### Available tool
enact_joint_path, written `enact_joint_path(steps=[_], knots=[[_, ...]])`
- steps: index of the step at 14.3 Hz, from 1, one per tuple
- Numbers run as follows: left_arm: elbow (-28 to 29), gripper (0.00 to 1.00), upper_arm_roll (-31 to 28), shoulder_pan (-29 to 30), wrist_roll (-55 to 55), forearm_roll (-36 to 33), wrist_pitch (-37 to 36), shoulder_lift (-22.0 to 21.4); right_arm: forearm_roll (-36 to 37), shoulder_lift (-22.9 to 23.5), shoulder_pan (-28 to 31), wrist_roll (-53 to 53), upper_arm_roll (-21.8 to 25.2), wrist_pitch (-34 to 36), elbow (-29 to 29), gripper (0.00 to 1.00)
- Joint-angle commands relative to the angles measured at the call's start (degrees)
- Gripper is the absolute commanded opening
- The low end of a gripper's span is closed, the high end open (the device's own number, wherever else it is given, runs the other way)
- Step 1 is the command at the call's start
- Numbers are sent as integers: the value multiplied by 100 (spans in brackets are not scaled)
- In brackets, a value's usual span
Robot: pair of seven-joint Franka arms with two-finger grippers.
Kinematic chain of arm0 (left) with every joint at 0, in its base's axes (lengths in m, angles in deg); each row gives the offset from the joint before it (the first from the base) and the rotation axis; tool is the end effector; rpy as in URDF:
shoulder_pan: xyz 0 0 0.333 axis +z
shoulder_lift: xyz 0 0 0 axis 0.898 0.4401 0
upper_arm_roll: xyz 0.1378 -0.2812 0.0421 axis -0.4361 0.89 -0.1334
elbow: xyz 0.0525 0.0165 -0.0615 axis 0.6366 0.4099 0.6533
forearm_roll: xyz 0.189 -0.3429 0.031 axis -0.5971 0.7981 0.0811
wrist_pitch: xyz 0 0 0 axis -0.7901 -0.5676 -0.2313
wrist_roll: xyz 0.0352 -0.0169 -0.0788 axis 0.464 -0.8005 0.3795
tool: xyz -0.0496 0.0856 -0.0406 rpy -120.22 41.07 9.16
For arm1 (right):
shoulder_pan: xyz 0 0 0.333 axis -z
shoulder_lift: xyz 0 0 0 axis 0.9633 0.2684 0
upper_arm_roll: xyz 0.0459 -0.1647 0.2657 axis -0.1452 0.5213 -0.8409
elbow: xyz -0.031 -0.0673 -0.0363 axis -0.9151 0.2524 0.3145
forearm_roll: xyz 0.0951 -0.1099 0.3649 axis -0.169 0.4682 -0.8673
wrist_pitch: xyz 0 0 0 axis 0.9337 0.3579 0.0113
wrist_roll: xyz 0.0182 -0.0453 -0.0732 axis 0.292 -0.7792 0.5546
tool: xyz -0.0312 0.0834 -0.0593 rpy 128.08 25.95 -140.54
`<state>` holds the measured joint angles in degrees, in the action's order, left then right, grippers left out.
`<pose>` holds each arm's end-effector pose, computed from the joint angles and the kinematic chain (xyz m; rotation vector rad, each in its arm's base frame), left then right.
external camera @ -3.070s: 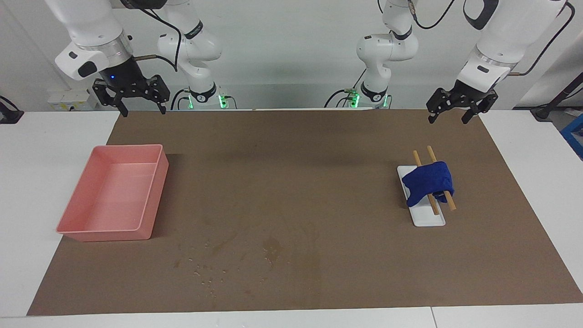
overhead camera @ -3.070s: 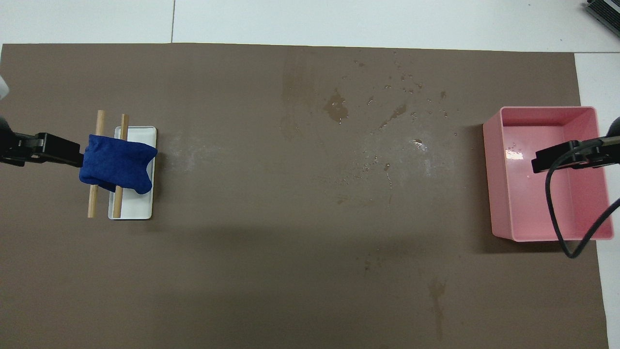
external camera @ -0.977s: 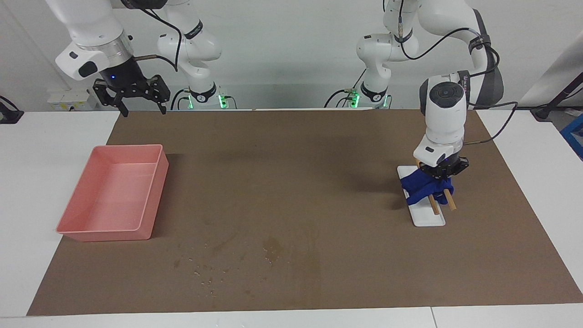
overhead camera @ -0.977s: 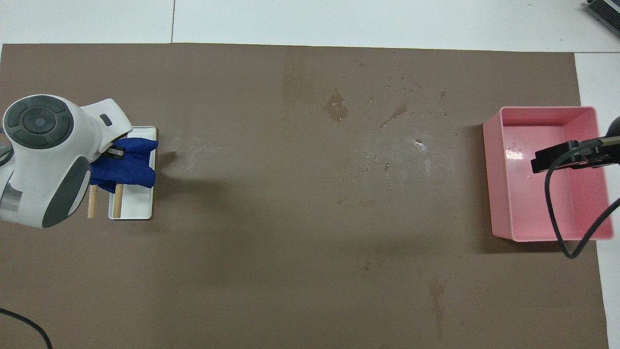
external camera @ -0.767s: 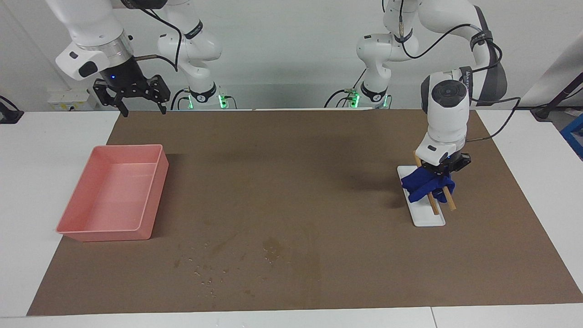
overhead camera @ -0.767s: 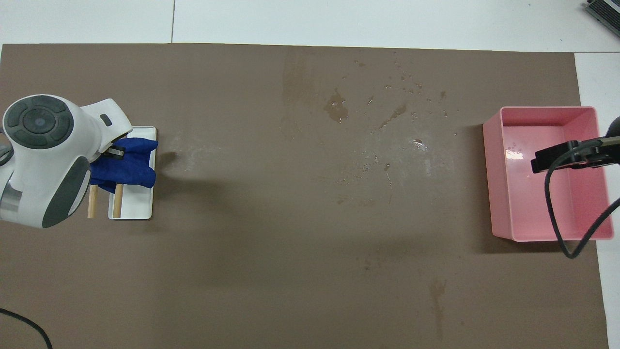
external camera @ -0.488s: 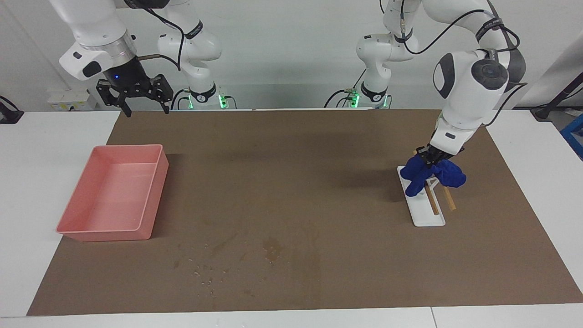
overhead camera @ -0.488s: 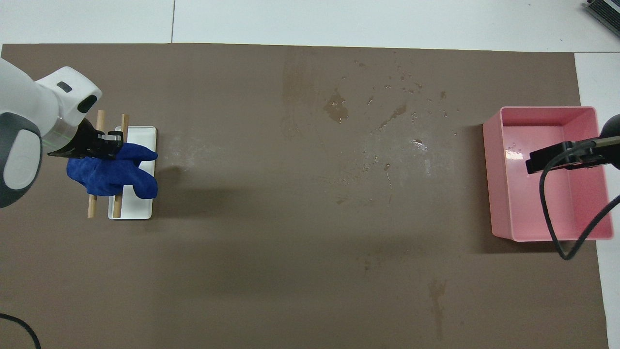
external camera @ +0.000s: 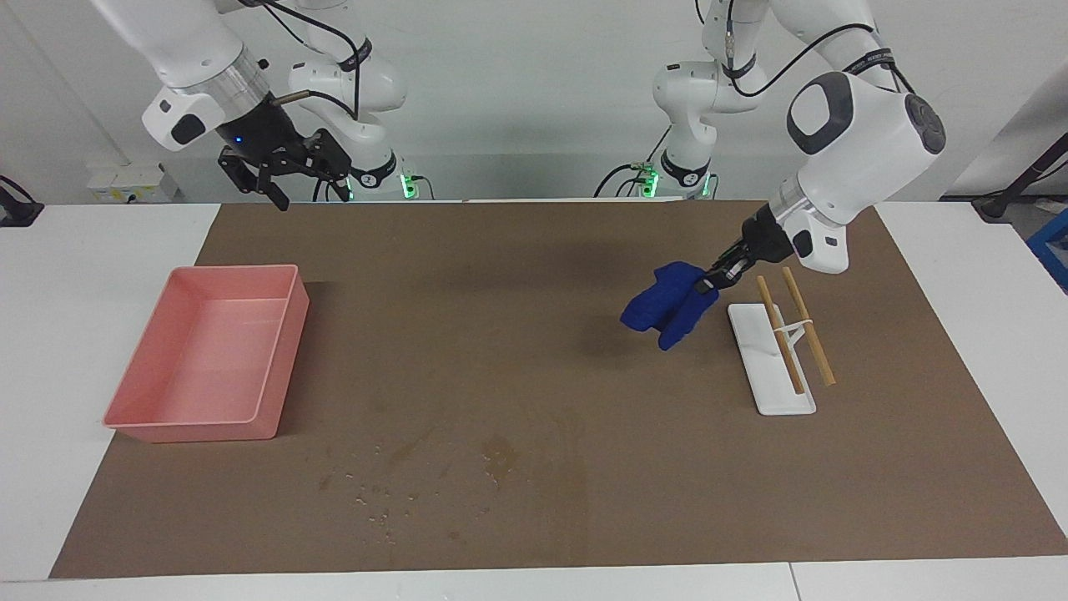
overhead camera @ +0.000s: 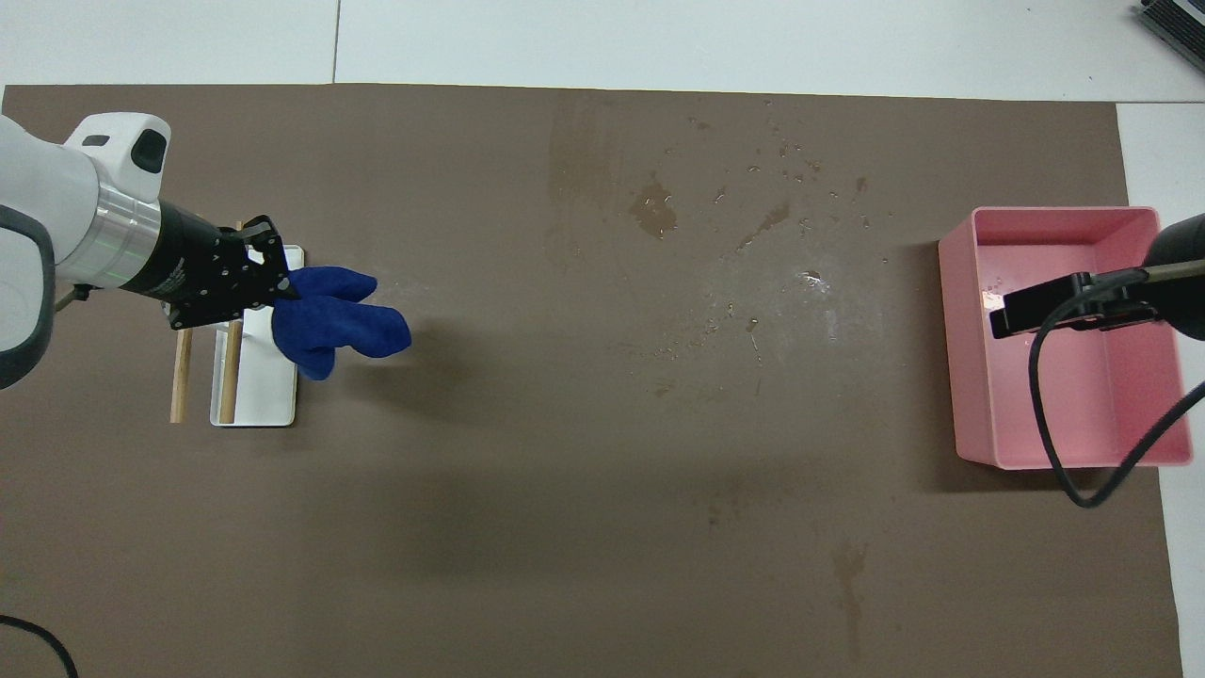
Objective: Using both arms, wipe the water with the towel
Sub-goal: 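Lift the blue cloth off the tray with the left gripper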
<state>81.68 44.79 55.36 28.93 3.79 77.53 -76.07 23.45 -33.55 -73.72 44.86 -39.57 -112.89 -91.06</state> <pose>0.5800 -0.1651 0.5299 2.3627 1.2384 -0.4069 0.5411 0.0647 0.6528 -2.8383 0.2440 0.0695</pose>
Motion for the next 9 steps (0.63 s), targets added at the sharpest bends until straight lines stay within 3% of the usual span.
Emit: enact_joint_path(steps=[1,3,9], knots=[[107,0,-65,-507,1744,863,860,-12,-737,-623,-290,-1108,-10,-1223,-1267,100],[90,0,-56,-789,2776,1041,1319,41,-994,-730,-676,-1959,-10,-1963,-1700,100],[28,0,-30,-1369,3544,1577,1813,-3,-2680,-415,-1372,-3790,-10,-3687,-2308,100]])
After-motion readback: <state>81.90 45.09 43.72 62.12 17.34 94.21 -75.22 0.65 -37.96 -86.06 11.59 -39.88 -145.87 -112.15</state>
